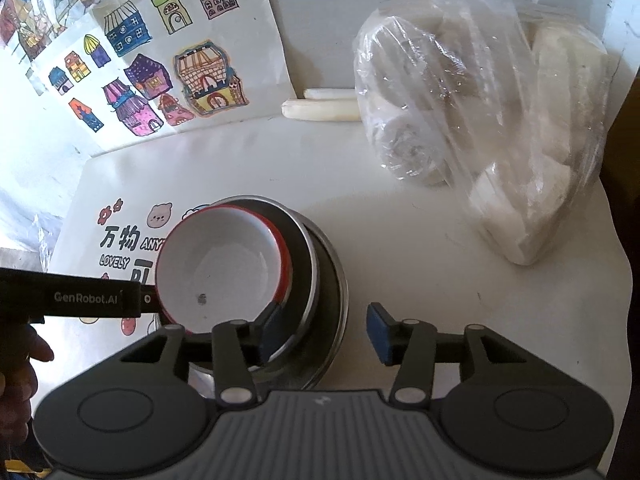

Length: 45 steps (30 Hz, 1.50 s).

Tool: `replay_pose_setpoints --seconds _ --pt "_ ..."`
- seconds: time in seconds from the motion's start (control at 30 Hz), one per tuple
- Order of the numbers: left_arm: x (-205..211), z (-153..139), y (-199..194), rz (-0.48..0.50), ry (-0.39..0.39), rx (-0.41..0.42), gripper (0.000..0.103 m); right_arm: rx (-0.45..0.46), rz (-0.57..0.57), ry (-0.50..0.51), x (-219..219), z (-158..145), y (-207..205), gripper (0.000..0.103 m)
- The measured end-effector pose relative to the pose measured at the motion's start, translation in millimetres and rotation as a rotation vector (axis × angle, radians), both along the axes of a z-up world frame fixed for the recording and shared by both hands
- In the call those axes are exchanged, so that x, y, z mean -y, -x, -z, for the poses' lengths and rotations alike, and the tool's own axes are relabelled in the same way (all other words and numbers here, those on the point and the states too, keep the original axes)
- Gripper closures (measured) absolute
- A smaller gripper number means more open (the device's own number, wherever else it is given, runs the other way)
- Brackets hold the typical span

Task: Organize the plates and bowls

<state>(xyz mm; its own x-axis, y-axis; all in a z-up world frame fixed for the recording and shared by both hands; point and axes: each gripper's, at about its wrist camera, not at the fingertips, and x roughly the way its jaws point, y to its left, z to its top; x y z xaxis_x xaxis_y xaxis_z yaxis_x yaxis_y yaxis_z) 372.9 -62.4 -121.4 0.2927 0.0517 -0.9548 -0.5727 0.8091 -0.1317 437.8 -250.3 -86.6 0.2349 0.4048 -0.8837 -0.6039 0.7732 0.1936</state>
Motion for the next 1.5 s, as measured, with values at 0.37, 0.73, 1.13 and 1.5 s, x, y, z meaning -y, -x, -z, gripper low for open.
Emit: replay_pose_setpoints --seconds 0.37,0.73,1.13,1.5 --pt "9 -10 15 -0.041 -0.070 0.020 0.012 0.013 -0.004 -0.022 14 -8 9 0.024" --pt "27 -23 26 -0.038 -0.108 0.072 0.001 0.048 -0.010 -0.056 30 -24 17 0.005" --pt "43 -33 39 -0.023 -0.136 0.151 0.001 0.089 -0.011 -0.082 46 -36 24 0.000" --pt "49 -39 52 -0.037 -0.156 0.180 0.001 0.095 -0.015 -0.093 50 -38 29 0.000"
